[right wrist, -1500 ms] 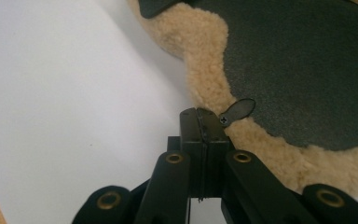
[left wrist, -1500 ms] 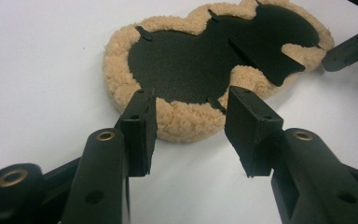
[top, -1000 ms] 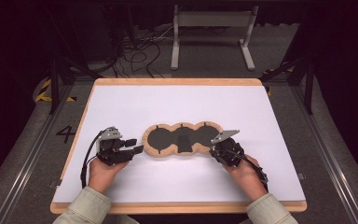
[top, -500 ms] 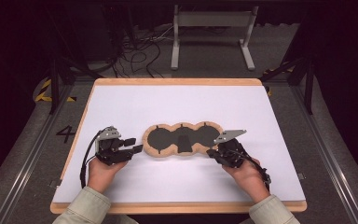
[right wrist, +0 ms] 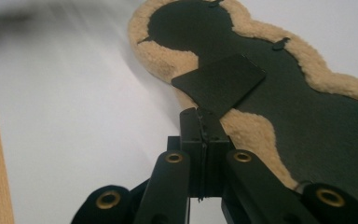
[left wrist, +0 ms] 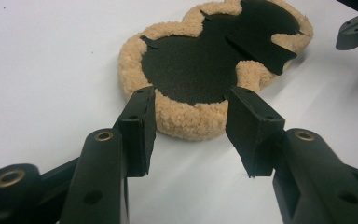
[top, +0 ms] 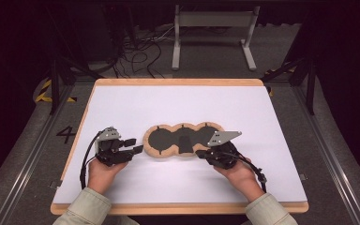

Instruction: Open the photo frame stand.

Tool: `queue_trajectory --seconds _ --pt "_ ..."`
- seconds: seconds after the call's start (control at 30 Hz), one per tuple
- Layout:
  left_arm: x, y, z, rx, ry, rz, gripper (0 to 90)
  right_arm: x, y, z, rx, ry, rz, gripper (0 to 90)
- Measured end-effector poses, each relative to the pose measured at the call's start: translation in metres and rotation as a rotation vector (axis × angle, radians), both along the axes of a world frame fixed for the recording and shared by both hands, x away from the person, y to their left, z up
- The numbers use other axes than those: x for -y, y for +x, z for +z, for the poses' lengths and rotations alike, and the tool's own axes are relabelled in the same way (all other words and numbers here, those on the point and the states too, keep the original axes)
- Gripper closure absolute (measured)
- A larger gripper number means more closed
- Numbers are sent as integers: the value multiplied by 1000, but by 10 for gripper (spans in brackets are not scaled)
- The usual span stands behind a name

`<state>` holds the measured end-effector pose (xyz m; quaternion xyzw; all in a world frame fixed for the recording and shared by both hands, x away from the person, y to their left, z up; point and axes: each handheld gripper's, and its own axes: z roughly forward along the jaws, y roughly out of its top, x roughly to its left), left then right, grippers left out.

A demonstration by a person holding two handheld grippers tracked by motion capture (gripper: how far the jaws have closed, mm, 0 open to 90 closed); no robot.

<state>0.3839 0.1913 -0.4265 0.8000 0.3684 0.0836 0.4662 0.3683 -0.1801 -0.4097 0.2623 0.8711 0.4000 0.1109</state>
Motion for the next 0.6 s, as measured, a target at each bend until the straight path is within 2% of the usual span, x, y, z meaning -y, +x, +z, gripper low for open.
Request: queue_trajectory --seconds 0.13,0.23,0.3,0.43,0.6 --pt "0 0 0 -6 -6 -2 529 -4 8 -8 -23 1 23 900" --pt "0 0 0 1 -3 -3 529 -6 13 -14 -57 -6 26 900" --pt "0 0 0 -11 -7 -3 528 -7 14 -19 -80 -21 33 900" --pt "1 1 -1 -1 -4 -4 528 -9 18 -28 -104 -42 21 900" --pt "1 1 -1 -3 -5 -7 527 -10 24 -35 -130 -44 2 900"
